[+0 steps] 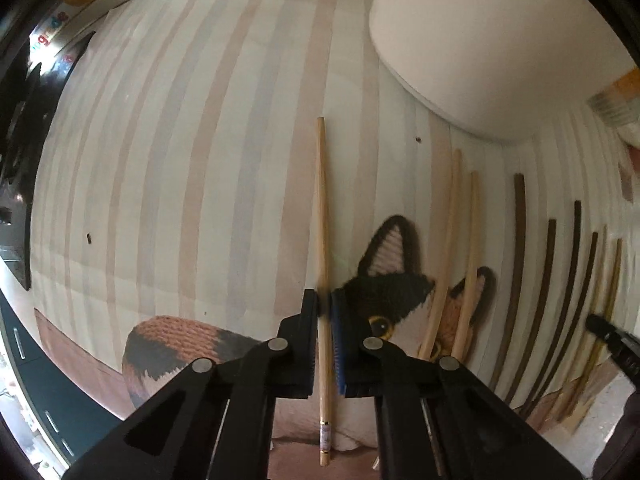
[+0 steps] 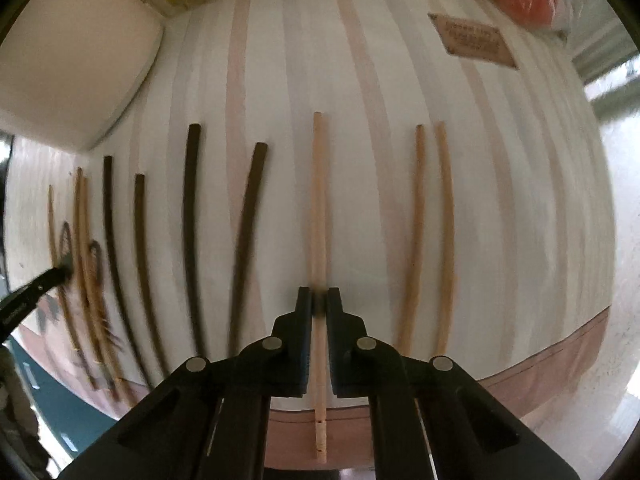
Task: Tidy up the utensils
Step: 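Lower both tools and grasp a light wooden chopstick with each gripper, then lift the wooden chopsticks upright and carry both toward the pink holder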
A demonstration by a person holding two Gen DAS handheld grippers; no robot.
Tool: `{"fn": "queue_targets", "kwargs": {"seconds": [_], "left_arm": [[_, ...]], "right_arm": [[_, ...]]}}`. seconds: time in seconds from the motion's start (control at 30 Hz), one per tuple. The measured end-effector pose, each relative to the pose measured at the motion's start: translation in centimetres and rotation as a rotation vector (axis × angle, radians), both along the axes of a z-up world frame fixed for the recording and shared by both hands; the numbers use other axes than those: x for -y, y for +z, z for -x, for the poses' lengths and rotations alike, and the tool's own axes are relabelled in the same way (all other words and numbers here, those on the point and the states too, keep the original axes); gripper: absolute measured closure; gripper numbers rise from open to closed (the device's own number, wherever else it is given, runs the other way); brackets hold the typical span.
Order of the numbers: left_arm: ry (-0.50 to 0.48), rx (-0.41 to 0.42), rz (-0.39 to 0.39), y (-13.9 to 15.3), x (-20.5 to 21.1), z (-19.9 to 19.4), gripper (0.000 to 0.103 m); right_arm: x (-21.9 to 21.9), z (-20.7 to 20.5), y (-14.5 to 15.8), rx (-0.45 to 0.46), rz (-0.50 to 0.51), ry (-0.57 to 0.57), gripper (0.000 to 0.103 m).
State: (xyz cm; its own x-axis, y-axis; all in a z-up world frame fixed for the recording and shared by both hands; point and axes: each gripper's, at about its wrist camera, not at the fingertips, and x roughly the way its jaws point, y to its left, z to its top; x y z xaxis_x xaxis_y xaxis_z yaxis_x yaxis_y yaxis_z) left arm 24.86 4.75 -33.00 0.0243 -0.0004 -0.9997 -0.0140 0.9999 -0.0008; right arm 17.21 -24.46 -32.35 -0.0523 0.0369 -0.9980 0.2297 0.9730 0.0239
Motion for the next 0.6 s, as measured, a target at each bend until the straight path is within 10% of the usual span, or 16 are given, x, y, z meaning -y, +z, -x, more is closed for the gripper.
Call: {"fn": "queue_targets", "kwargs": {"seconds": [0.6], "left_arm": [[-0.134, -0.031, -0.018, 0.5, 0.0, 2.8, 0.097]], "right_arm": [[-3.2, -0.2, -1.0, -0.060, 0.075, 0.039, 0.083]]}}
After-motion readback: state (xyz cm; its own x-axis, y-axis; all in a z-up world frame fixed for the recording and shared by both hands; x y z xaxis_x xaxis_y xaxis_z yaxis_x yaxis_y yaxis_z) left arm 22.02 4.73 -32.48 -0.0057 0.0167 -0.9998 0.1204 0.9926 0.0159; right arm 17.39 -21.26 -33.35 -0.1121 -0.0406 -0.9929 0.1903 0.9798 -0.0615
